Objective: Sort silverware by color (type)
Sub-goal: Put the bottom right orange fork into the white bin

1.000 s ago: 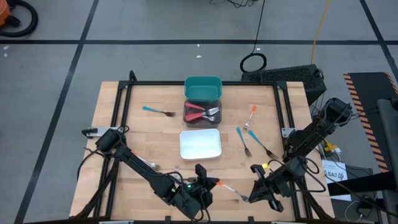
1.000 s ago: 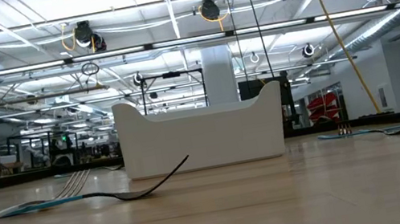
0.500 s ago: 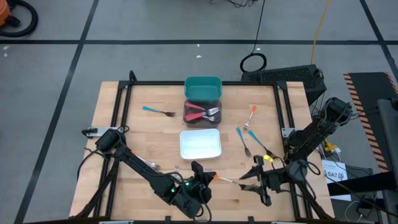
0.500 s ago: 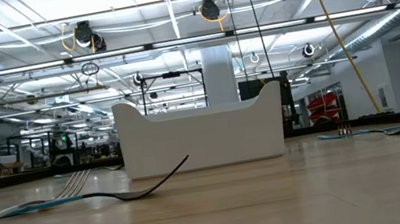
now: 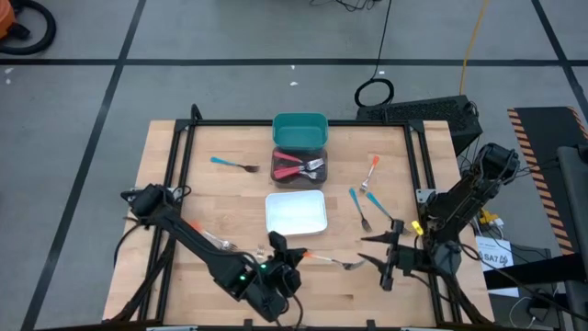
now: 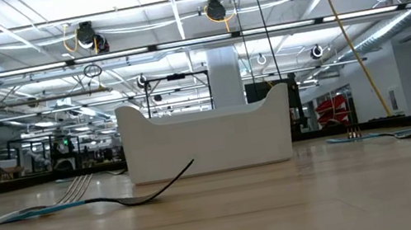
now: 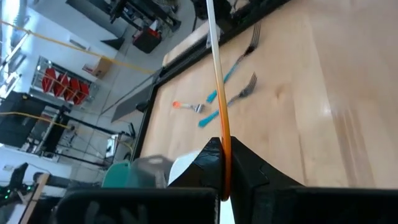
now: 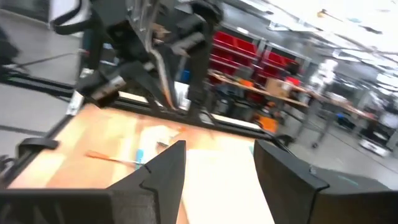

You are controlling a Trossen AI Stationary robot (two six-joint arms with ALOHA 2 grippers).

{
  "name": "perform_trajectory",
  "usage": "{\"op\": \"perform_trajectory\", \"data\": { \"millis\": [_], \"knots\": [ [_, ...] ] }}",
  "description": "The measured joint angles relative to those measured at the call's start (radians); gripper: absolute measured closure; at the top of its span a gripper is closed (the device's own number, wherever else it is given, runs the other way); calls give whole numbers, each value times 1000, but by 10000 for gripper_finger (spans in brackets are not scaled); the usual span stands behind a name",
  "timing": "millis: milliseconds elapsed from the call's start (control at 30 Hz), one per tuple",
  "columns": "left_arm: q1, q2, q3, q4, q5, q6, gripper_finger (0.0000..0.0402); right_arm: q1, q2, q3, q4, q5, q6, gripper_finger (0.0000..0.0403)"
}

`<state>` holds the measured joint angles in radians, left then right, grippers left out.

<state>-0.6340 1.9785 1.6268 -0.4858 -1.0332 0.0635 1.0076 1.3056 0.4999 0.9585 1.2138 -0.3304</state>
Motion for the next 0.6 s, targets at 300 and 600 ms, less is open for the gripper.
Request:
{"op": "perform_trajectory", "data": {
  "millis": [300, 600],
  "knots": [
    [16, -37, 0, -369, -53, -203, 394, 29, -7, 1, 25, 147, 37, 218],
    [116, -41, 0, -599, 73, -375, 394, 29, -40, 57, 32, 206, -4, 218]
  ]
}}
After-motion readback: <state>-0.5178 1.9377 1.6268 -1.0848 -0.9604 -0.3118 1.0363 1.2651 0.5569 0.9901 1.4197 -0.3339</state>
